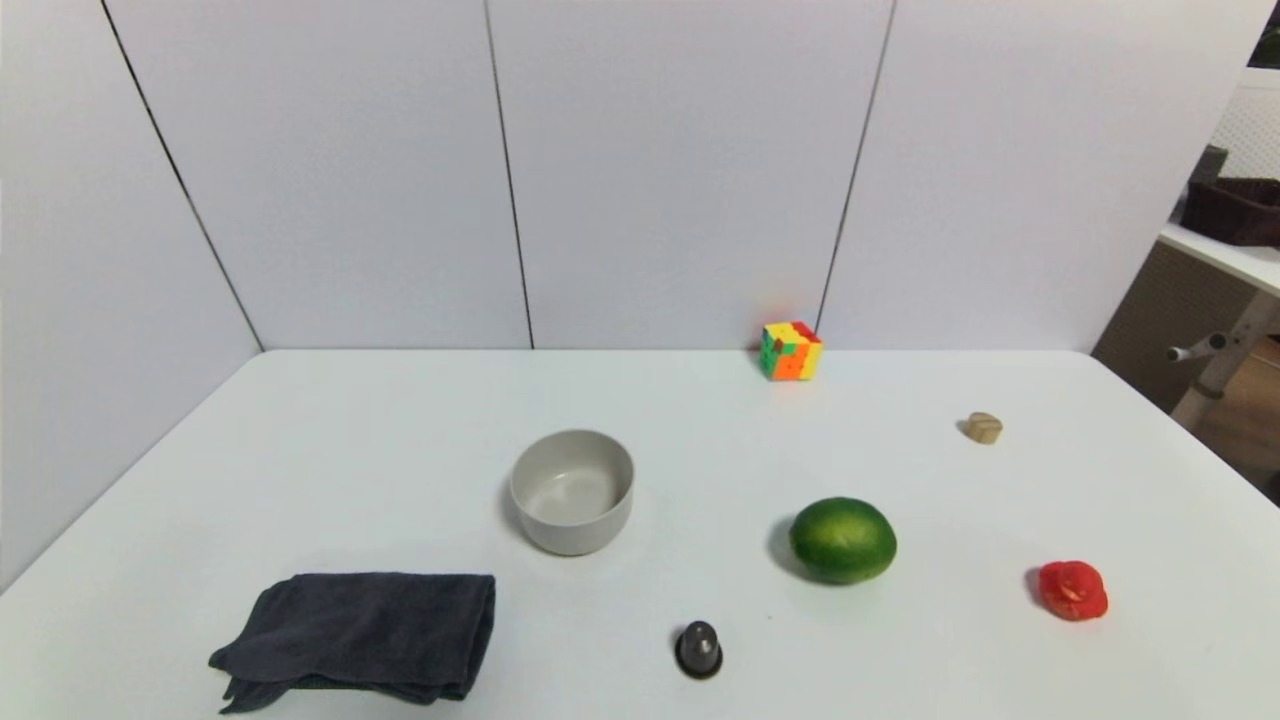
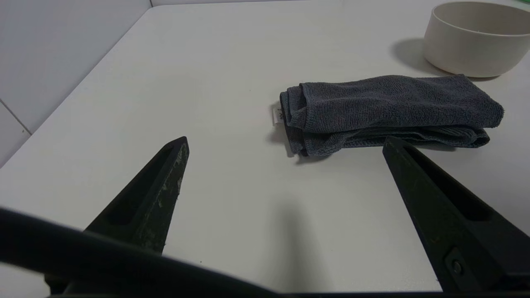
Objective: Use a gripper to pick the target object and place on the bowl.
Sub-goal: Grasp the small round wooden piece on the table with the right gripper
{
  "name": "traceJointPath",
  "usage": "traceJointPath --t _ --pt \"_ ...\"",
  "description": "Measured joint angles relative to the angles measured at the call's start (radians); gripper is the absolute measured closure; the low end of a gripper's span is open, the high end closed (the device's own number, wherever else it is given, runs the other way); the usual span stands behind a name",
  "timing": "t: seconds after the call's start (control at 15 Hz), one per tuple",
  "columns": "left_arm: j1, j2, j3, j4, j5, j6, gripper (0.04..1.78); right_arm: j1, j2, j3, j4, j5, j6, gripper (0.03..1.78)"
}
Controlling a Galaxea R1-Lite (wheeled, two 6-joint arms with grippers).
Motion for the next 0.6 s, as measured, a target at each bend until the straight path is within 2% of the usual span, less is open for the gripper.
traceJointPath --t 0.6 --pt "0.0 0.0 0.0 0.0 0.0 0.0 0.13 0.0 0.03 -0.008 0.007 0.005 -0.008 0.1"
